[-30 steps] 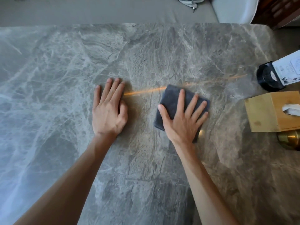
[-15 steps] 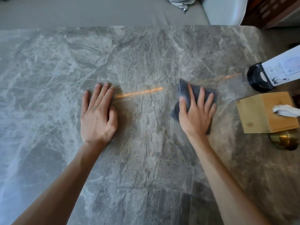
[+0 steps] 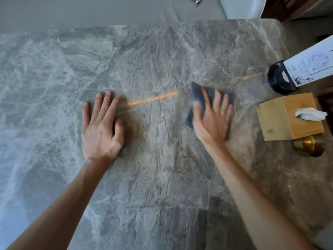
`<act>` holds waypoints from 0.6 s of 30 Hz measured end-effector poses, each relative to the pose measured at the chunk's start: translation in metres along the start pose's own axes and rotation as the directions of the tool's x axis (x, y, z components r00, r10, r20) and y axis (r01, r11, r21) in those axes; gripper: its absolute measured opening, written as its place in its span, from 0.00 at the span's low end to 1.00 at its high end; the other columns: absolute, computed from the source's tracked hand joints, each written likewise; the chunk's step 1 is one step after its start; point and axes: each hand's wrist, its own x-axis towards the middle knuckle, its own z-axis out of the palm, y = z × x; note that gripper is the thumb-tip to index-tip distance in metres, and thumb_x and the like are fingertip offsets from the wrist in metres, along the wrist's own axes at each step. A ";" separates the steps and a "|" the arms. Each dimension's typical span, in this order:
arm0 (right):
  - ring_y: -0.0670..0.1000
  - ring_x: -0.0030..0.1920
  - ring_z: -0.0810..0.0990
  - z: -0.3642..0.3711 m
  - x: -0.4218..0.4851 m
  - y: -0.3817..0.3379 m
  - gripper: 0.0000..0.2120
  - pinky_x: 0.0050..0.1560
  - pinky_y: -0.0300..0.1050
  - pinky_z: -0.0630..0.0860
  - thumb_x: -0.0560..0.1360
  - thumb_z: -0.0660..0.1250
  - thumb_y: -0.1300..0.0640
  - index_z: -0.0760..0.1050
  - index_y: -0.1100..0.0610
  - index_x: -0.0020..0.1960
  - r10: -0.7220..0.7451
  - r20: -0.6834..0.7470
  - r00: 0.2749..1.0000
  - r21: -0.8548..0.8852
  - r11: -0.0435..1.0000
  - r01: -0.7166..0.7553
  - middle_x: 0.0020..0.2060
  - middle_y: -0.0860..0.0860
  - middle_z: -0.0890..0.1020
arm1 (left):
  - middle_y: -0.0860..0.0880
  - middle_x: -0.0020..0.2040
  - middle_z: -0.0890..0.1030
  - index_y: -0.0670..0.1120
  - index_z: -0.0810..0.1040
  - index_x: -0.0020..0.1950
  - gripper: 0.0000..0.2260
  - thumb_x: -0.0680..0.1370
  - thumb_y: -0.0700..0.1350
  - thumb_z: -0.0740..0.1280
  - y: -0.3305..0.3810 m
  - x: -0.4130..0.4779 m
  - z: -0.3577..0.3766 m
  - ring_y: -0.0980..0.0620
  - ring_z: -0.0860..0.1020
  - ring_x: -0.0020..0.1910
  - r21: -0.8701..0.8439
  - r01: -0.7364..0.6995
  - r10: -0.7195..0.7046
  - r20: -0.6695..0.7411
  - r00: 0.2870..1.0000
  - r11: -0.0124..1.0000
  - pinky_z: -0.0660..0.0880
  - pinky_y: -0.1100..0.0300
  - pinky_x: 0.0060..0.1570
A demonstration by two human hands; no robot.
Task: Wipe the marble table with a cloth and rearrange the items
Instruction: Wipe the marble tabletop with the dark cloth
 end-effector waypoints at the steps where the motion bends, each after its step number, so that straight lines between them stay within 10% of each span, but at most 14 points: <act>1: 0.60 0.77 0.54 0.003 0.004 -0.031 0.26 0.75 0.64 0.52 0.80 0.45 0.39 0.55 0.43 0.77 -0.034 -0.003 0.999 0.019 0.999 0.034 0.78 0.53 0.58 | 0.50 0.79 0.59 0.49 0.61 0.78 0.27 0.78 0.48 0.52 0.000 0.000 0.000 0.52 0.51 0.80 -0.002 0.002 -0.002 -0.001 1.000 1.000 0.46 0.45 0.78; 6: 0.56 0.79 0.46 -0.006 -0.134 -0.026 0.25 0.77 0.61 0.50 0.81 0.50 0.41 0.53 0.40 0.77 -0.636 0.157 0.755 0.088 0.771 0.631 0.79 0.50 0.52 | 0.50 0.79 0.60 0.48 0.59 0.79 0.28 0.77 0.46 0.52 -0.001 -0.004 -0.003 0.53 0.52 0.80 -0.005 -0.011 0.011 -0.004 1.000 1.000 0.47 0.46 0.78; 10: 0.56 0.79 0.50 -0.006 -0.098 0.068 0.25 0.77 0.61 0.49 0.81 0.43 0.39 0.52 0.40 0.77 -0.365 0.125 0.923 0.001 0.930 0.368 0.79 0.50 0.53 | 0.50 0.79 0.60 0.48 0.60 0.78 0.27 0.77 0.47 0.52 0.001 -0.001 -0.002 0.53 0.51 0.80 -0.008 0.003 -0.003 -0.006 1.000 1.000 0.45 0.47 0.79; 13: 0.59 0.77 0.55 -0.004 -0.011 -0.005 0.26 0.74 0.64 0.54 0.80 0.46 0.40 0.55 0.42 0.77 -0.048 -0.008 0.999 0.016 0.999 0.049 0.77 0.52 0.59 | 0.50 0.79 0.59 0.48 0.60 0.78 0.27 0.78 0.47 0.52 0.003 0.001 0.000 0.53 0.51 0.80 -0.004 0.007 -0.007 -0.002 1.000 1.000 0.45 0.46 0.78; 18: 0.56 0.79 0.48 -0.011 -0.142 -0.040 0.26 0.76 0.62 0.51 0.80 0.53 0.42 0.56 0.41 0.77 -0.638 0.163 0.752 0.119 0.770 0.627 0.79 0.51 0.55 | 0.49 0.79 0.61 0.47 0.58 0.79 0.28 0.77 0.44 0.53 0.001 -0.004 -0.007 0.52 0.53 0.80 -0.047 -0.009 0.009 -0.007 1.000 0.999 0.48 0.46 0.78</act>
